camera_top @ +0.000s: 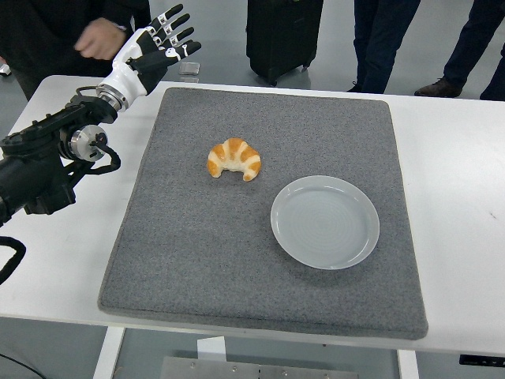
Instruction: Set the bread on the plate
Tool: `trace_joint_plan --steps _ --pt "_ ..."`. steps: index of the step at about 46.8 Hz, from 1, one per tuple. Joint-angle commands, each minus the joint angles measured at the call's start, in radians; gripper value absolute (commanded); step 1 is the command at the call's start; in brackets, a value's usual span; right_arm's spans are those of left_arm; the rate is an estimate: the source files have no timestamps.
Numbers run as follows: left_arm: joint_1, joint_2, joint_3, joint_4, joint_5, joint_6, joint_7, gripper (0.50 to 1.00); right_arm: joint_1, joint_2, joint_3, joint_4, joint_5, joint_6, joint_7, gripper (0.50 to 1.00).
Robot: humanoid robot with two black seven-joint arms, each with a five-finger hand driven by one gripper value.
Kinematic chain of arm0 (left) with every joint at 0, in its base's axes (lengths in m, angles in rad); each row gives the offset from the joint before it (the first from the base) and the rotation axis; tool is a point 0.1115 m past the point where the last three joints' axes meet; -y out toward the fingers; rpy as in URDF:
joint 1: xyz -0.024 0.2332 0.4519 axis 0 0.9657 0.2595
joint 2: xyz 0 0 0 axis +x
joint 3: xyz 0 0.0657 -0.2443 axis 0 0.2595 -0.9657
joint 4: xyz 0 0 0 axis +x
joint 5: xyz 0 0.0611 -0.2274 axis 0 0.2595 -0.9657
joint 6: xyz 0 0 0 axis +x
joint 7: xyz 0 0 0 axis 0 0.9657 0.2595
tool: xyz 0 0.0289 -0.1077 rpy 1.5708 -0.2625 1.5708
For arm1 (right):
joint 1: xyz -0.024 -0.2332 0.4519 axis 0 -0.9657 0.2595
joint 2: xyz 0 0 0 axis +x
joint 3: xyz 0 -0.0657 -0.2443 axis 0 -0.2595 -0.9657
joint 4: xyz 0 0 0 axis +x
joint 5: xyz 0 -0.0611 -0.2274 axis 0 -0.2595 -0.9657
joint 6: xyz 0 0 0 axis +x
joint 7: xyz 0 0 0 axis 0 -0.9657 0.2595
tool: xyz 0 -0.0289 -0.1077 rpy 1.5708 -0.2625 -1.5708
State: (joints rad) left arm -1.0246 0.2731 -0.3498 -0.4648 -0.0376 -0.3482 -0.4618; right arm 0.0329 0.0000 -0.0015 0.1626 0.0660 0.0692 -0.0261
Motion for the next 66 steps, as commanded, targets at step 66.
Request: trace_joint_plan --steps 66 --pt "-0.060 0.043 0.051 -0.043 0.008 0.015 0.008 0.992 -0.001 0.000 0.000 0.000 0.000 0.000 0.000 0.952"
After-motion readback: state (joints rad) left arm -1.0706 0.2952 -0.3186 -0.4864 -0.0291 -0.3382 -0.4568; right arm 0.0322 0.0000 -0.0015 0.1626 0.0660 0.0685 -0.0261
